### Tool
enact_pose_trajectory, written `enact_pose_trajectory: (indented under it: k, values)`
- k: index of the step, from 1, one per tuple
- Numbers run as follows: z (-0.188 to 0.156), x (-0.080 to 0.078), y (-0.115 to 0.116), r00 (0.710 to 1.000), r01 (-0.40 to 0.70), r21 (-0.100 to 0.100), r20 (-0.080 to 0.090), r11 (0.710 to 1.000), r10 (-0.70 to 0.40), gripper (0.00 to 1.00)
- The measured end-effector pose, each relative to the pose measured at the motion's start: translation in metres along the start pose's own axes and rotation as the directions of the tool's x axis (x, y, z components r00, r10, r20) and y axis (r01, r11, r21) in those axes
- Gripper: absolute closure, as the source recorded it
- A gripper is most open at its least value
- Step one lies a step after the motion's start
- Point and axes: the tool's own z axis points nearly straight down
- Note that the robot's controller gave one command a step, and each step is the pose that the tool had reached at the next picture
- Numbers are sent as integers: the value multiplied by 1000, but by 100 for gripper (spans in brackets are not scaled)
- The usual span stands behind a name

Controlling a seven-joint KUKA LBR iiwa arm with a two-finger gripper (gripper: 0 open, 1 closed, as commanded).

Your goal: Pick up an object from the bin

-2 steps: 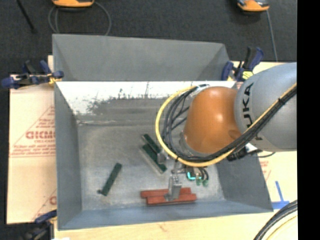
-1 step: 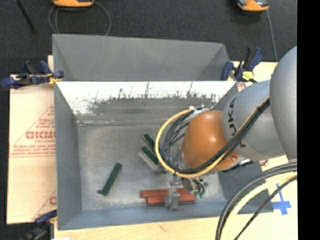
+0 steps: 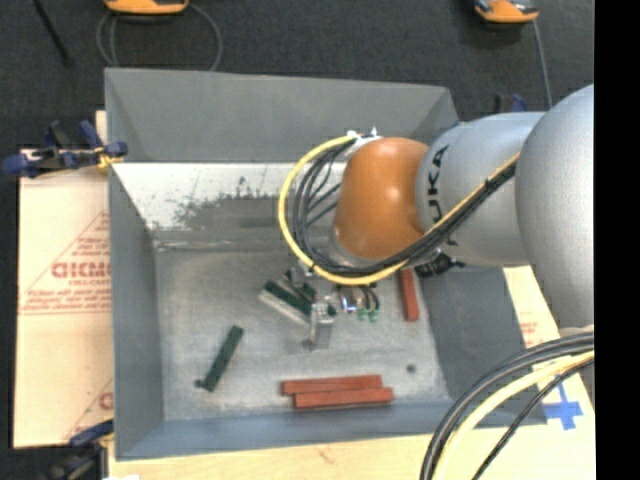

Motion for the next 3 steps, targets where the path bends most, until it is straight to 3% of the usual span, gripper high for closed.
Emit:
enact_pose_trajectory:
  k: [1,2,3]
  values:
    - [2,-36,-28,994,-106,3,-5,994,106,0]
    - [33,-20,-8,947,-321,5,-11,947,321,0]
    - [33,-21,-8,947,-320,5,-9,947,320,0]
